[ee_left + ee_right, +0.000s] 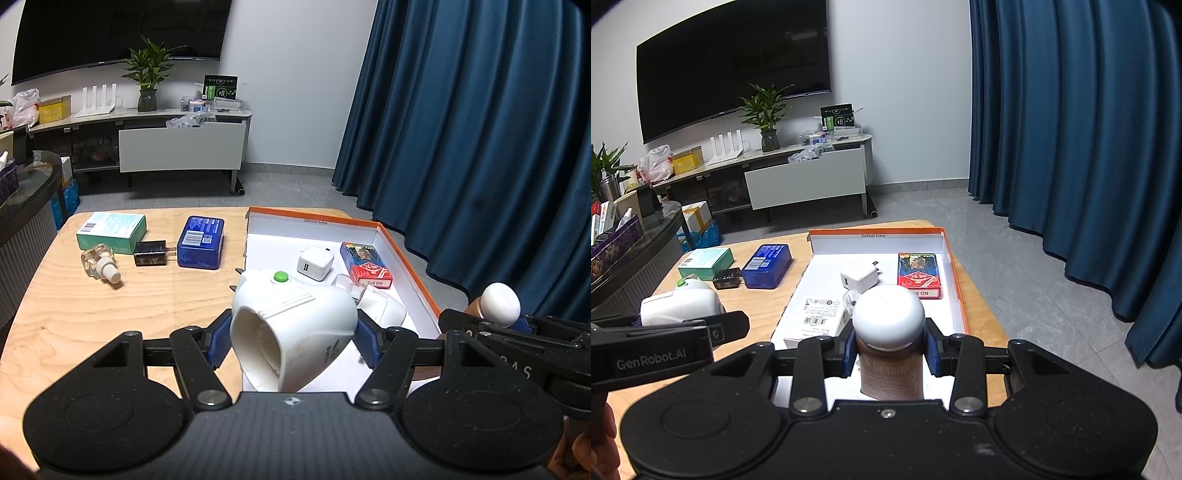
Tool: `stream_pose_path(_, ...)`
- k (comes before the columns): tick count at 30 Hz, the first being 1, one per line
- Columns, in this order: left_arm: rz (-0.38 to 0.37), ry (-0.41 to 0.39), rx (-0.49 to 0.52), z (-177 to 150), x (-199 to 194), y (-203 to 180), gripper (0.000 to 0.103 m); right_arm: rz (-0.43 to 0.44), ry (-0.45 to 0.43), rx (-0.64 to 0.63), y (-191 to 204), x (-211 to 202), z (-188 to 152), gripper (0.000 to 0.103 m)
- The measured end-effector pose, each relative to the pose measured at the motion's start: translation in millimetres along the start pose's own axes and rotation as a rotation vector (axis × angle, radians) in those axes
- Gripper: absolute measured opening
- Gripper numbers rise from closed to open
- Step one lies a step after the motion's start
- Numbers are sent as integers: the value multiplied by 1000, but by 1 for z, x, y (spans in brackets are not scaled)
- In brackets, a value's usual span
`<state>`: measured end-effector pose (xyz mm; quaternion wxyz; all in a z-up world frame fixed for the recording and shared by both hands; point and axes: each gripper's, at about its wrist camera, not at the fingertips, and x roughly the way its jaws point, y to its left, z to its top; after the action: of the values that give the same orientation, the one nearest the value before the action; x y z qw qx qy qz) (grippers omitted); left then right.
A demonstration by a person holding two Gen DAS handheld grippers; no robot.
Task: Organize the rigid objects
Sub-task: 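Lower and release the bronze bottle into the lid with the right gripper while the left releases the plug-in diffuser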
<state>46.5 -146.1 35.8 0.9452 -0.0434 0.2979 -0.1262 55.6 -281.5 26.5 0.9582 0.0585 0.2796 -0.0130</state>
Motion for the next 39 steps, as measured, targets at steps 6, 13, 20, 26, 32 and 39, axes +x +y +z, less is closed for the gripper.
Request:
stream_pose_path(6,-1,12,5,-1,4,0,68,-8,29,1,-3,5,-2,45)
stream_pose_path(13,-3,33,12,-2,14,0,68,-22,41,-28,-3,12,7,43)
stream_pose_path(20,-2,52,30,0,27,0,68,34,6,5,-11,40,23,62)
stream_pose_path(26,-19,74,47,0,39,-4,68,32,-70,33,-17,31,28,68)
stream_pose_path(32,-60,106,82,-2,48,-15,68,-5,-92,41,-23,21,32,74)
stream_pose_path(39,-52,93,116,-1,40,-24,78,-20,-90,39,-22,15,35,79)
